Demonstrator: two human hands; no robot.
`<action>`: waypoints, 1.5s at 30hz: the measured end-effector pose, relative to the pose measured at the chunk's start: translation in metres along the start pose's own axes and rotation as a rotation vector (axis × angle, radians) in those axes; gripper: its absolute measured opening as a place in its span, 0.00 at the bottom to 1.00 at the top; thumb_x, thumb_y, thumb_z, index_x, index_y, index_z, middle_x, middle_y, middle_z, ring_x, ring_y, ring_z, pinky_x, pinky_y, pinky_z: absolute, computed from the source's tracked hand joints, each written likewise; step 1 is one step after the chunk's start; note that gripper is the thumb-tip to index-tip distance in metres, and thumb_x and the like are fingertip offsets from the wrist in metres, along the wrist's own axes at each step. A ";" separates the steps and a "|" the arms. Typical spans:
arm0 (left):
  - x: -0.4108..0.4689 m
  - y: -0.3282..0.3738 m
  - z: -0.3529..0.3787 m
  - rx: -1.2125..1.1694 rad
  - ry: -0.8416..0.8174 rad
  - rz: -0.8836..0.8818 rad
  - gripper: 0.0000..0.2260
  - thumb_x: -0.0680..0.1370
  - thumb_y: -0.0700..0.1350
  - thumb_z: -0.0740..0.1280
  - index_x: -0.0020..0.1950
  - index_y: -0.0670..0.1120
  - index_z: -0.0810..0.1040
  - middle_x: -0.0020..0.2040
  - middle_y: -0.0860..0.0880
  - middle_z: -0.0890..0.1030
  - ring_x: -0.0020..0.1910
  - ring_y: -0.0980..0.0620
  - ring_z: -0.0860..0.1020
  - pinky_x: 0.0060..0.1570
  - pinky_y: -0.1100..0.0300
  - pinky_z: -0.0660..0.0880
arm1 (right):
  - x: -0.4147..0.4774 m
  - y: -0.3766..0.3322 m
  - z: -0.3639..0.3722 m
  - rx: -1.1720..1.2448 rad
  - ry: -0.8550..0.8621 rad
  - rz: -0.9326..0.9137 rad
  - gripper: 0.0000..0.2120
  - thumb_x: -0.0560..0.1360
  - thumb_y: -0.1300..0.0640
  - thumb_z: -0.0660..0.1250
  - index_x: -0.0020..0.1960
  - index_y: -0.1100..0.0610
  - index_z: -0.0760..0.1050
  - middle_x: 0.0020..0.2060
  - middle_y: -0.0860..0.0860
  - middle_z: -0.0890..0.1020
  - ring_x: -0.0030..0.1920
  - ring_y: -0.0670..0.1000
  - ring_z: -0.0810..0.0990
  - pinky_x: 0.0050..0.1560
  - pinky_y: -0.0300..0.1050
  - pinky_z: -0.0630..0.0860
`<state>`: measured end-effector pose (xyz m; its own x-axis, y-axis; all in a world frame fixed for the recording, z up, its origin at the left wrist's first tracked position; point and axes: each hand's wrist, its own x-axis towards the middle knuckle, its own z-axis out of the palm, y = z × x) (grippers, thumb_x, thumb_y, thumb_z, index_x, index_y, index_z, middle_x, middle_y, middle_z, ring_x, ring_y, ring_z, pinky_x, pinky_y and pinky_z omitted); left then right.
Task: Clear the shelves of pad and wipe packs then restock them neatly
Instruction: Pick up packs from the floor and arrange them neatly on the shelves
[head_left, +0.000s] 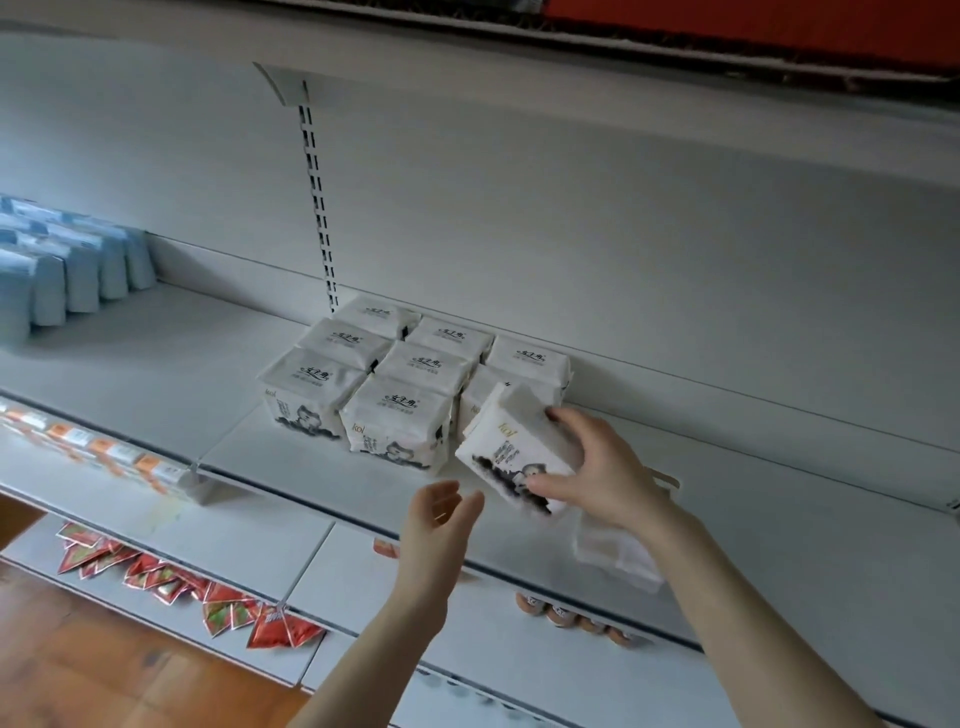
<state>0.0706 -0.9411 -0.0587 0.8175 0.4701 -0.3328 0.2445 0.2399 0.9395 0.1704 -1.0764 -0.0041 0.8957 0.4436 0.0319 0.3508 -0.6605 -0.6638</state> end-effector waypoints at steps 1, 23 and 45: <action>0.003 -0.001 -0.003 0.009 0.028 -0.005 0.14 0.77 0.44 0.67 0.61 0.45 0.71 0.61 0.46 0.75 0.60 0.48 0.74 0.57 0.53 0.72 | 0.004 0.001 0.007 -0.069 -0.015 -0.035 0.35 0.65 0.56 0.76 0.69 0.53 0.67 0.60 0.53 0.73 0.58 0.50 0.72 0.51 0.35 0.63; 0.024 0.009 -0.007 -0.034 -0.050 0.100 0.14 0.79 0.43 0.63 0.64 0.53 0.69 0.60 0.58 0.74 0.60 0.59 0.72 0.62 0.56 0.69 | 0.021 0.012 0.063 -0.378 0.095 -0.341 0.26 0.62 0.62 0.76 0.60 0.61 0.77 0.60 0.59 0.78 0.61 0.60 0.77 0.61 0.56 0.72; -0.005 -0.003 0.092 0.348 -0.429 -0.069 0.18 0.68 0.59 0.68 0.41 0.43 0.74 0.37 0.45 0.73 0.36 0.50 0.71 0.39 0.57 0.68 | -0.058 0.087 -0.003 0.664 0.444 0.541 0.07 0.78 0.56 0.64 0.41 0.55 0.75 0.36 0.49 0.79 0.38 0.47 0.76 0.37 0.33 0.72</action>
<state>0.1135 -1.0221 -0.0524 0.9145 0.0579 -0.4004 0.4038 -0.0711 0.9121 0.1492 -1.1612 -0.0612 0.9604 -0.1794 -0.2131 -0.2437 -0.1709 -0.9547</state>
